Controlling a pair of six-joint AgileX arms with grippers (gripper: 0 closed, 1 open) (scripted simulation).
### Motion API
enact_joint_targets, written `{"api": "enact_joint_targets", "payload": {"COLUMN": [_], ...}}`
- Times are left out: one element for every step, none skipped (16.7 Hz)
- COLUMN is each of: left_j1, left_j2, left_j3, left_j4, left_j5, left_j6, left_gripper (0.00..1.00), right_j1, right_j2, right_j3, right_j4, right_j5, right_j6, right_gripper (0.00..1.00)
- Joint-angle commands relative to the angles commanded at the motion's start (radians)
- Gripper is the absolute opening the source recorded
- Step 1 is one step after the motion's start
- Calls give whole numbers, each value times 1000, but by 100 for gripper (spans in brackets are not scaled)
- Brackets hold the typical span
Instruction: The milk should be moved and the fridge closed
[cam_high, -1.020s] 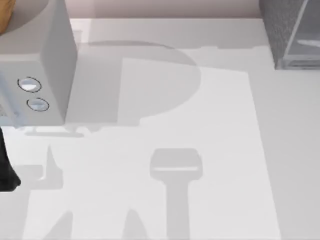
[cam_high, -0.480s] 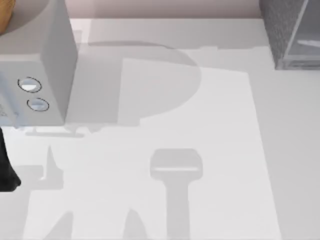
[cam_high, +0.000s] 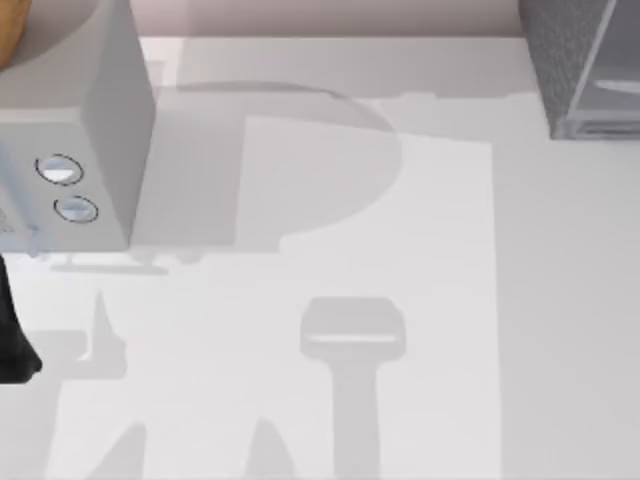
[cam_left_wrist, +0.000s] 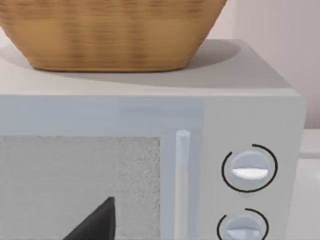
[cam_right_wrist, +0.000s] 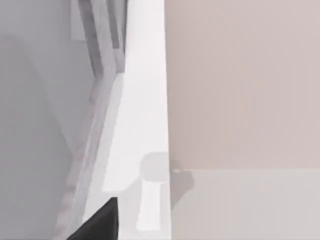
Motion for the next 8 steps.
{"api": "enact_joint_targets", "payload": {"left_j1": [0,0,0,0,0,0,0,0], "left_j2": [0,0,0,0,0,0,0,0], "left_j3": [0,0,0,0,0,0,0,0], "left_j4": [0,0,0,0,0,0,0,0], "left_j5": [0,0,0,0,0,0,0,0], "left_j6": [0,0,0,0,0,0,0,0], "left_gripper": [100,100,100,100,100,100,100,100], "right_j1": [25,39,44,44,44,44,33,34], "right_j2": [1,1,1,1,1,1,-4,-5], "right_j3": [-2,-4,-4,-4,-4,-4,-4,-5], "right_j4": [20,31,34,34,34,34,35,36], "right_j5": [0,-2,-3,-3,-3,-3,-4,-3], "right_j6": [19,28,30,30,30,30,28,30], "right_gripper": [100,100,100,100,100,100,100,100]}}
